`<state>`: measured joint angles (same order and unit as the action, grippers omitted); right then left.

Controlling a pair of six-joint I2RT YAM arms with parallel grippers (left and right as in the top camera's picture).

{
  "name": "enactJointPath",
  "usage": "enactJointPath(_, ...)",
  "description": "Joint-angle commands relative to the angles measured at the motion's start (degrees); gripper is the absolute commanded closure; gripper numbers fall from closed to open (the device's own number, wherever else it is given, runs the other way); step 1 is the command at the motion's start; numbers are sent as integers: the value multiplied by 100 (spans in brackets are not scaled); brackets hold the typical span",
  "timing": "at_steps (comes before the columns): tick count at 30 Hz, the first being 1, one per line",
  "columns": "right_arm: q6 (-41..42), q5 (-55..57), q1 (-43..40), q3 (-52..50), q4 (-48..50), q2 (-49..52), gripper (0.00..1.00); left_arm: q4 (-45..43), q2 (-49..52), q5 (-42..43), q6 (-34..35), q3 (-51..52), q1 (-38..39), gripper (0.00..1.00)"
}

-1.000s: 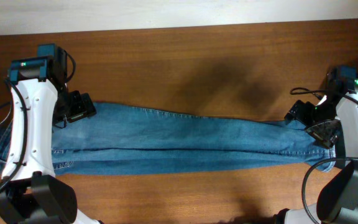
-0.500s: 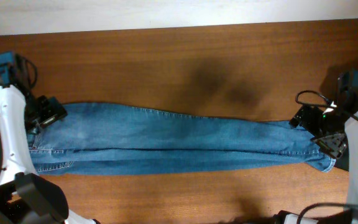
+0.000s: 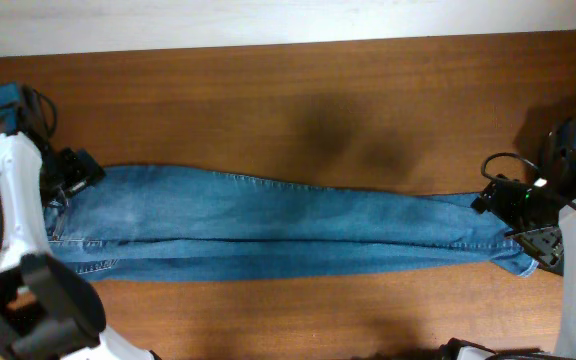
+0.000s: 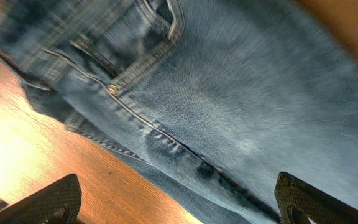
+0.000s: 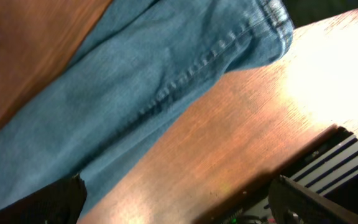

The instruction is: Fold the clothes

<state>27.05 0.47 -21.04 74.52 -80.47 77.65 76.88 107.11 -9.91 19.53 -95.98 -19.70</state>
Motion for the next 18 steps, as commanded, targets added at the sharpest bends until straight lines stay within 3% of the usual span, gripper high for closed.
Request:
enactJointPath(1, 435, 262, -48, -376, 138, -107, 1, 20, 404, -17, 20, 136, -33, 1)
enactJointPath(18, 811, 350, -92, -1989, 2133, 448, 1, -13, 562, 4, 17, 138, -33, 1)
